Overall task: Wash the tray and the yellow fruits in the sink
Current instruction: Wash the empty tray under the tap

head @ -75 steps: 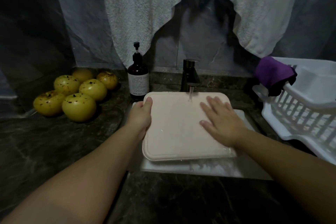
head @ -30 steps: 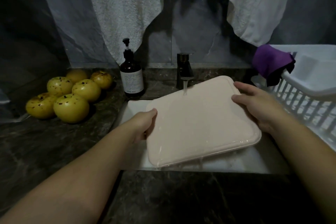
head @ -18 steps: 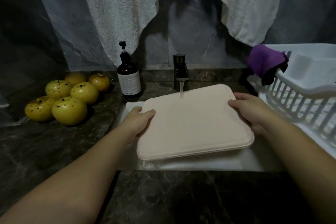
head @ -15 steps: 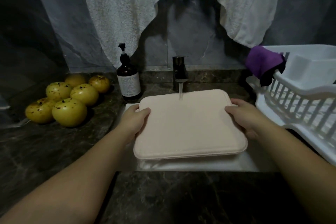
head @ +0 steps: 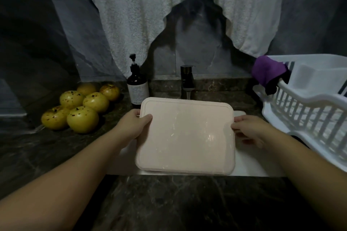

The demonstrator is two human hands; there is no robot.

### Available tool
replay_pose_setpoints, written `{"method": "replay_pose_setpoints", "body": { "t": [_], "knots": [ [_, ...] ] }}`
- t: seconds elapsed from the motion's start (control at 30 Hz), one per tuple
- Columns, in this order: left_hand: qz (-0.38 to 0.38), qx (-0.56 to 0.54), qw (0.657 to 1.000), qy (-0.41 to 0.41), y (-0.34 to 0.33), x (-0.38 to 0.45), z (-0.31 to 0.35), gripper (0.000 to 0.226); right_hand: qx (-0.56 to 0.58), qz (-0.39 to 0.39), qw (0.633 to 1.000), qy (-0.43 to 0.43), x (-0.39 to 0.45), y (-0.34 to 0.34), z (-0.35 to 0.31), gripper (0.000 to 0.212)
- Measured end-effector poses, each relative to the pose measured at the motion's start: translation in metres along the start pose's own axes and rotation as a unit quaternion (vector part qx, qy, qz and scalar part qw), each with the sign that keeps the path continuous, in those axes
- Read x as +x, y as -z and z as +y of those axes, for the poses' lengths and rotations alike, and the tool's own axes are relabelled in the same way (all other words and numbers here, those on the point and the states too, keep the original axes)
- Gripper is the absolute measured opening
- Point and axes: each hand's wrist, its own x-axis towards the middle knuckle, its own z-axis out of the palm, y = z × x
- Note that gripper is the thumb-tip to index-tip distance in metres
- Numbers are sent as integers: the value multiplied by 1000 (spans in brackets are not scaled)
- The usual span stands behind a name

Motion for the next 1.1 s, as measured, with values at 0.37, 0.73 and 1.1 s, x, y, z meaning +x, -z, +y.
{"method": "replay_pose_setpoints", "body": {
  "t": [0.37,0.73,1.1],
  "knots": [
    [-83,51,993,-67,28,-26,-2,16,164,-44,985,-1,-32,37,-6,23],
    [-125,-259,943,166,38,-37,-15,27,221,-26,975,27,-62,37,-22,15],
    [-245,-77,947,195,-13,-34,-3,34,296,21,946,134,-73,36,-81,25]
  ]
}}
